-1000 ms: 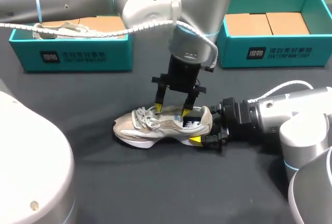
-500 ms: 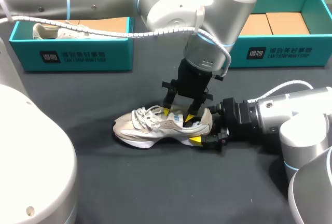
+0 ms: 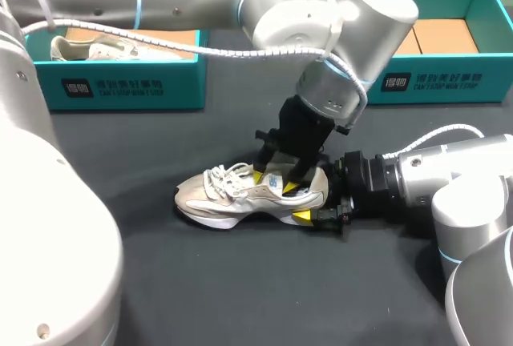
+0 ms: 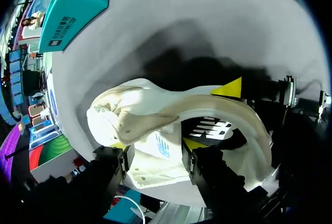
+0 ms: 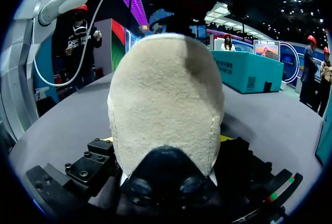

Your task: Take the shoe out of the shoebox, open the shoe tongue, remove and reinsert the insole, then place the shoe into the shoebox

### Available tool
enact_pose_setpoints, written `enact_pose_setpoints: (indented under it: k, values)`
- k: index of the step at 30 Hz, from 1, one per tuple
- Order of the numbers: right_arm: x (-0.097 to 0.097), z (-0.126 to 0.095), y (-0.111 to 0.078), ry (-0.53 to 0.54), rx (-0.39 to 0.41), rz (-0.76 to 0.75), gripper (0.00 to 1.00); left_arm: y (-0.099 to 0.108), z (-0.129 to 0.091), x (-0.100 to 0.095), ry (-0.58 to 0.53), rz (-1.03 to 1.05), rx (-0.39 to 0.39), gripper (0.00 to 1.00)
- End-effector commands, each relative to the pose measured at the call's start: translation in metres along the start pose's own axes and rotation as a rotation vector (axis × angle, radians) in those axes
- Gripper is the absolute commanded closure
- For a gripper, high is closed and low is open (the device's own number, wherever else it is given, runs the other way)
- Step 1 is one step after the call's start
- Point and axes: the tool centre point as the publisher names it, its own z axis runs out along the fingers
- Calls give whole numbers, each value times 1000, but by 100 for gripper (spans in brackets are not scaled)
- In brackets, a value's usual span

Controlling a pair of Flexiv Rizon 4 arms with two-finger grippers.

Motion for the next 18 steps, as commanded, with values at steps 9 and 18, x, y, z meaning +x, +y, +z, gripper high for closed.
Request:
enact_pose_setpoints:
  k: [9, 18]
  values:
    - [2, 4, -1, 1, 4, 1, 100, 3, 3, -14, -56, -25, -20, 58]
    - [2, 4, -1, 1, 4, 1, 100, 6, -4, -33, -22, -39, -9, 57]
